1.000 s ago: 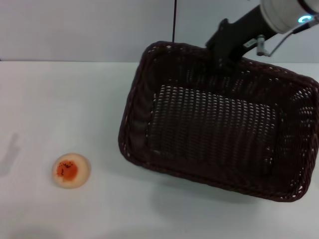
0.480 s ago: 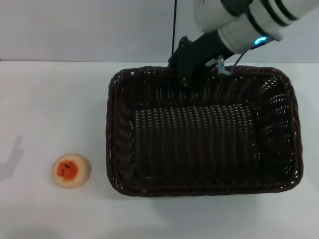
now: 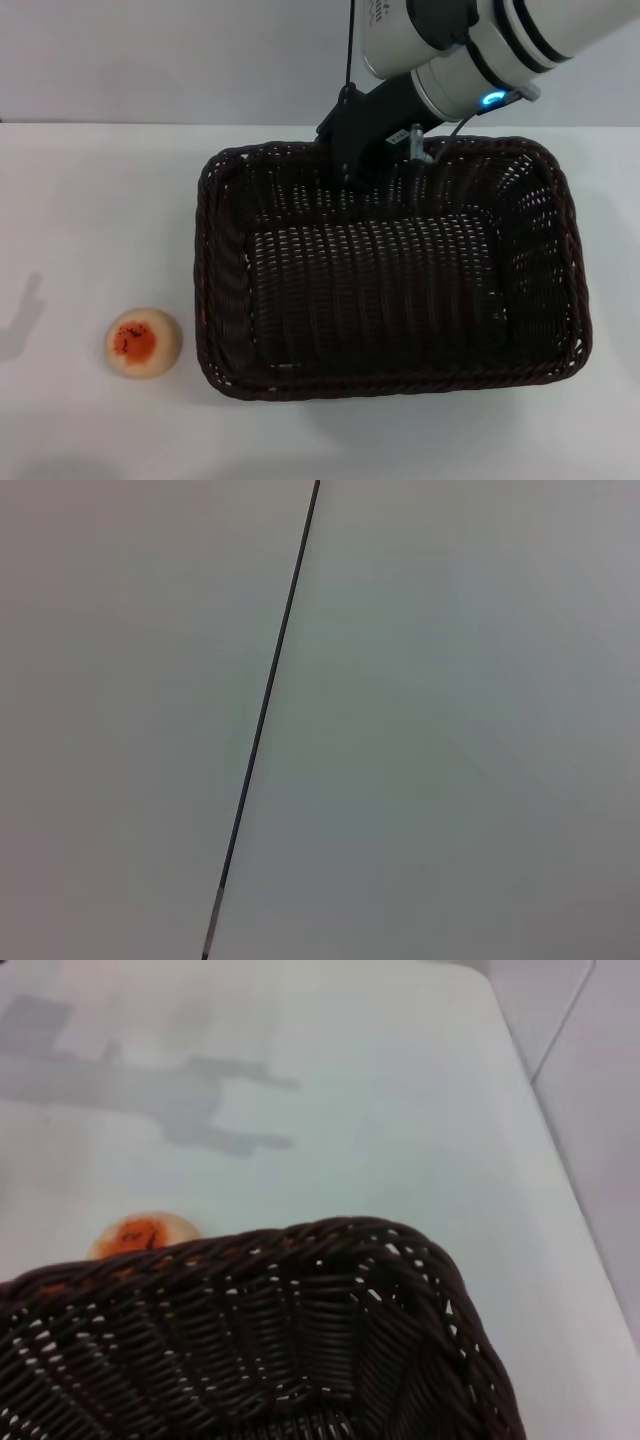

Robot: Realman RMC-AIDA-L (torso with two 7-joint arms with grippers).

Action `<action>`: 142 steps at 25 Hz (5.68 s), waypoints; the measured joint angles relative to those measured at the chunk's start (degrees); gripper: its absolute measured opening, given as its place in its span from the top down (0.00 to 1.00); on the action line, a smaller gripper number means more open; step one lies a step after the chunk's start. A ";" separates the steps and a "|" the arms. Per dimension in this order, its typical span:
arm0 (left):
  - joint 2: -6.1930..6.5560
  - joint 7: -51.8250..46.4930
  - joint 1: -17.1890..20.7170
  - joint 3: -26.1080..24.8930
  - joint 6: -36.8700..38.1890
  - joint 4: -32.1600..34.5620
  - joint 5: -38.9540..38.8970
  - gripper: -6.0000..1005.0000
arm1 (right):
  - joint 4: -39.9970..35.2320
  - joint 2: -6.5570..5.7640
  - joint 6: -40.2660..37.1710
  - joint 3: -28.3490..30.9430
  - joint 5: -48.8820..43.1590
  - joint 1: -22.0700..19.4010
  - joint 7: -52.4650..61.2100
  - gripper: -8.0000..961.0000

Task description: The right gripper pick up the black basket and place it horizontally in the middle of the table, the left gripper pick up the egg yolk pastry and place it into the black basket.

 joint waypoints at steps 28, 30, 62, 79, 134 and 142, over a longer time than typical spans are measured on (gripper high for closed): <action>0.69 -10.11 -1.35 18.82 1.22 16.49 0.02 0.26 | -25.75 -0.17 6.34 -0.42 47.64 -37.52 -14.90 0.21; 0.58 -10.23 -1.55 21.45 0.27 17.35 0.01 0.27 | -23.80 -0.09 6.42 -2.33 61.00 -43.14 -25.17 0.21; -0.08 -9.52 -7.00 43.23 -14.26 12.61 -0.01 0.29 | 12.67 0.01 -12.15 -6.89 110.75 -51.54 -58.61 0.21; 0.06 -5.28 -6.84 40.45 -15.31 11.79 -0.61 0.58 | 25.36 -0.12 -19.67 -6.11 115.37 -50.86 -58.07 0.21; 0.09 11.13 -13.20 -6.80 -13.46 -2.07 -0.73 0.17 | 41.40 0.24 -21.69 -4.96 133.66 -42.25 -61.46 0.21; 0.07 11.29 -13.60 -7.55 -14.76 -2.48 -0.58 0.17 | 41.20 -0.19 -20.46 -5.73 133.16 -40.97 -63.14 0.21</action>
